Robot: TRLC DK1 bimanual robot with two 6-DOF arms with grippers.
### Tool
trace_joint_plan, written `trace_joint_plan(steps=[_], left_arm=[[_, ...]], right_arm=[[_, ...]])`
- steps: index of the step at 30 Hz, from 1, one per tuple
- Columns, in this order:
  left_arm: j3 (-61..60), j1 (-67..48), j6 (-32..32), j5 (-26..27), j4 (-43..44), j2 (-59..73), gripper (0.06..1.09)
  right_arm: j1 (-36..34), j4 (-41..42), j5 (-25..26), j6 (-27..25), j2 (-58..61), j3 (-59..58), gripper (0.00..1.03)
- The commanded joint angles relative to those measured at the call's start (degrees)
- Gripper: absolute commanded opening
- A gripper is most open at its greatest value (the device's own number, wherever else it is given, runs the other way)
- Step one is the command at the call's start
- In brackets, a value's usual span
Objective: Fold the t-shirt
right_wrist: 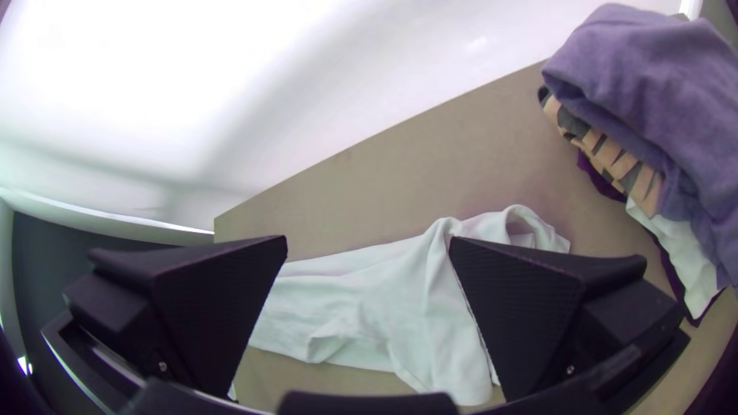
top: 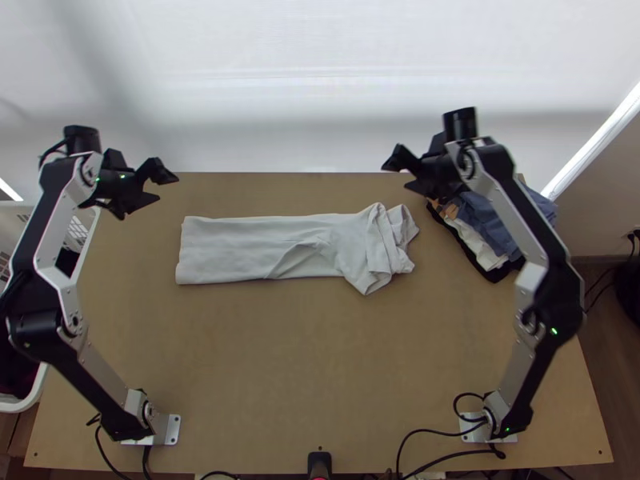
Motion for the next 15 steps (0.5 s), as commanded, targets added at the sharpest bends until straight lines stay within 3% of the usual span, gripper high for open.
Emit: trace_joint_plan(steps=[1,9,15], left_arm=[[-7.14,1.62,3.82,3.31,1.59,-2.14,1.03],[-17.69,3.55,11.82,3.39,2.38,-4.69,1.04],[-21.21,5.22,14.02,3.48,4.05,-4.69,1.04]], right_arm=[[-0.89,0.41,-0.59,0.17,-5.57,-2.83,0.99],[-1.94,0.06,-3.31,1.23,-11.37,-3.35,0.99],[-1.94,-0.47,-3.4,1.76,-12.52,-3.09,0.99]])
